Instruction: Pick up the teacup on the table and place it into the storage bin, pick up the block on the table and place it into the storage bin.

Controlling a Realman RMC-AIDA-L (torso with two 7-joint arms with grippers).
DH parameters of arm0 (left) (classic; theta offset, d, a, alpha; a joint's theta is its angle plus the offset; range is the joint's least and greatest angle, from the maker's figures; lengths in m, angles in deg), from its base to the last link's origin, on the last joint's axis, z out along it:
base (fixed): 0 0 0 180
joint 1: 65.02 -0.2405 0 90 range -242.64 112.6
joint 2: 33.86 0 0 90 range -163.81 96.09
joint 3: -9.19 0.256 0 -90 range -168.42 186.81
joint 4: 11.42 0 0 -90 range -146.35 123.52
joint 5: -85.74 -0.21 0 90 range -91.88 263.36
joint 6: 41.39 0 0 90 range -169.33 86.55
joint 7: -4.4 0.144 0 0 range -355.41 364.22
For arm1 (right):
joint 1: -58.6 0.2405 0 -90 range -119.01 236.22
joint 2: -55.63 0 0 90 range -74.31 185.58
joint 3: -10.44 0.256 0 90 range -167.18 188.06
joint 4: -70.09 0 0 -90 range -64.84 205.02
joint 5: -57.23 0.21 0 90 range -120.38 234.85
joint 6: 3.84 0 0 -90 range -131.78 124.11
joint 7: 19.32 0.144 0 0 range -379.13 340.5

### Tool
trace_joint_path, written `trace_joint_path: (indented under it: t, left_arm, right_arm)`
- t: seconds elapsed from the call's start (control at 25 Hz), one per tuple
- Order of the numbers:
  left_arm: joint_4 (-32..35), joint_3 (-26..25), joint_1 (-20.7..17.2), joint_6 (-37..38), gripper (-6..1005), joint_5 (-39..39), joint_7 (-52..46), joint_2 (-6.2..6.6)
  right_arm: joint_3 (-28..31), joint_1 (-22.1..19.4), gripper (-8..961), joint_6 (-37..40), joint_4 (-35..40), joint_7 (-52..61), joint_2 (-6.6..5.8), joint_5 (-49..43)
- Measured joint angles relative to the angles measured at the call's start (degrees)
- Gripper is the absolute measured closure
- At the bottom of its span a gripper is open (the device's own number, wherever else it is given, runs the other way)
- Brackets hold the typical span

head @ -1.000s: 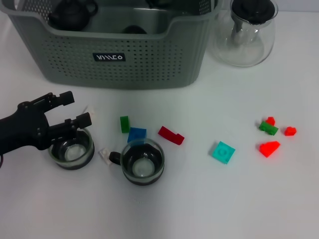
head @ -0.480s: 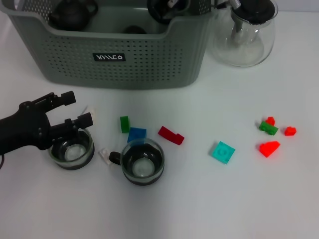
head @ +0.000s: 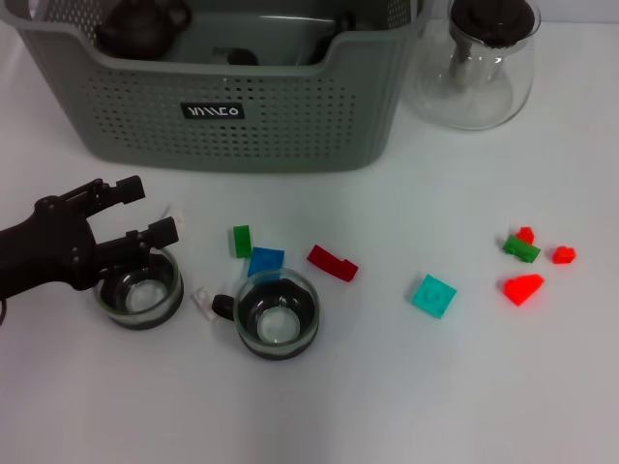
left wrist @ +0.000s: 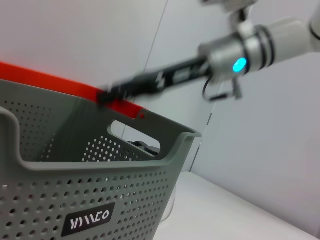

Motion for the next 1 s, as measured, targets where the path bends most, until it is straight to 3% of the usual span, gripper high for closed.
trace_joint_path:
  t: [0.12,0.2,0.32,0.44,0.56,0.68,0.92,1.0]
  left_arm:
    - [0.0,-0.1,-0.1,0.1,170,0.1,0.0,0.00]
    - [0.0,0.0,0.1,0.0,170,0.1,0.0,0.01]
    - [0.0,0.0,0.4,-0.1,171,0.0,0.0,0.13]
    - [0.4,0.0,0.5,0.3,171,0.0,0.0,0.36]
    - [2.2,0.5,0.5,2.1,171,-0.3,-0.1,0.50]
    - [8.7,2.5,0.5,4.2,172,-2.9,-3.7,0.27]
    - [35.2,12.2,0.9,0.1,172,-13.7,-32.4,-1.90]
    - [41.8,17.0,1.6,-0.6,172,-18.0,-43.1,-1.85]
  right_arm:
    - [0.5,-12.9,477,3.7,15.1,-11.0,-0.20,18.1]
    - [1.5,-21.5,442,9.5,20.9,-23.0,-0.27,34.3]
    - [4.8,-33.8,407,24.7,21.9,-44.3,-0.35,52.4]
    - [9.0,-42.0,406,37.4,18.0,-55.4,-0.44,58.9]
    - [12.2,-45.9,406,44.5,12.5,-61.1,-0.43,55.0]
    - [15.8,-47.6,406,47.4,6.7,-64.1,-0.10,47.1]
    - [21.9,-47.1,405,50.4,-1.2,-66.6,-0.28,42.2]
    - [22.2,-47.0,405,50.7,-1.6,-66.5,-0.32,41.3]
